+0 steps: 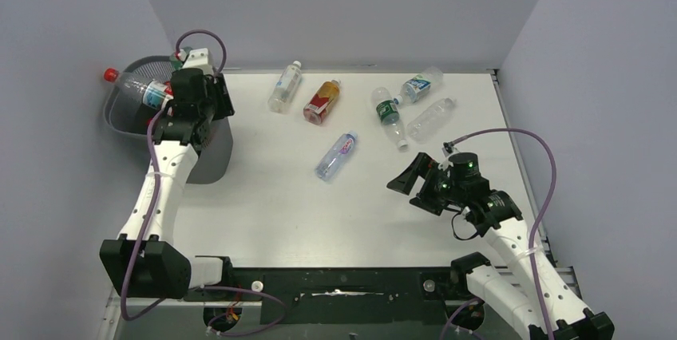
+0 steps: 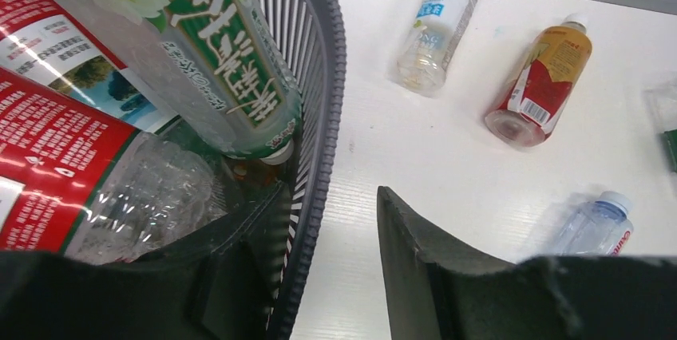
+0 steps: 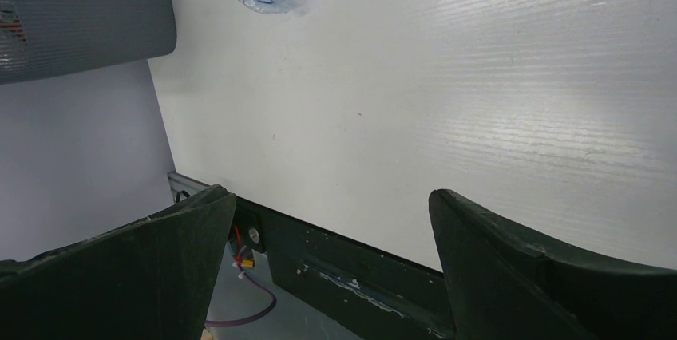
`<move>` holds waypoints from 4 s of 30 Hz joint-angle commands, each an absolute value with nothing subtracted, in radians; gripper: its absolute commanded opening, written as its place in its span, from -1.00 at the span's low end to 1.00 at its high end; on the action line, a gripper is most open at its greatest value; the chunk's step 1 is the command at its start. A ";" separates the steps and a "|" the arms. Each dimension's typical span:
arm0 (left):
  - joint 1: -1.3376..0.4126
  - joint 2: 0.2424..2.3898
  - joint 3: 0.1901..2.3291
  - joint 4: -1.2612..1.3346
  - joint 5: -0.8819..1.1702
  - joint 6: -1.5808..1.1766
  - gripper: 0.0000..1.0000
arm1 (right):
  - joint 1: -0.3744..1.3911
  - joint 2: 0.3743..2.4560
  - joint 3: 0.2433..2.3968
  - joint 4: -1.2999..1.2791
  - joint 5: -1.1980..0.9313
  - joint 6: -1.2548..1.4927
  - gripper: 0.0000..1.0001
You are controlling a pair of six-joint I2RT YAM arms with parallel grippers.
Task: Put the plastic bottles in the bin
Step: Adjust the trash bin at the center of the board, then pick up the plastic bottle at the center of the board.
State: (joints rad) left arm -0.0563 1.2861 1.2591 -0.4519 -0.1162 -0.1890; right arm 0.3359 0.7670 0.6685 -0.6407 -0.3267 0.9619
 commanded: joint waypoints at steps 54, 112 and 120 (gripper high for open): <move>-0.333 1.327 1.407 -0.634 -0.149 -0.419 0.63 | 0.322 1.076 0.919 -0.614 -0.173 0.743 0.99; -0.318 1.270 1.610 -0.821 0.051 -0.374 0.72 | 0.247 1.949 1.372 -0.427 -0.040 0.329 0.13; -0.319 1.269 1.618 -0.829 0.068 -0.377 0.72 | 0.288 1.941 1.358 -0.428 -0.019 0.333 -0.36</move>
State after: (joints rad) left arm -0.3145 1.2961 1.5982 -0.8444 0.0395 -0.3645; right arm 0.2714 1.9617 1.3354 -0.4576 -0.0467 0.3408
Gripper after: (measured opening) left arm 0.859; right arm 0.386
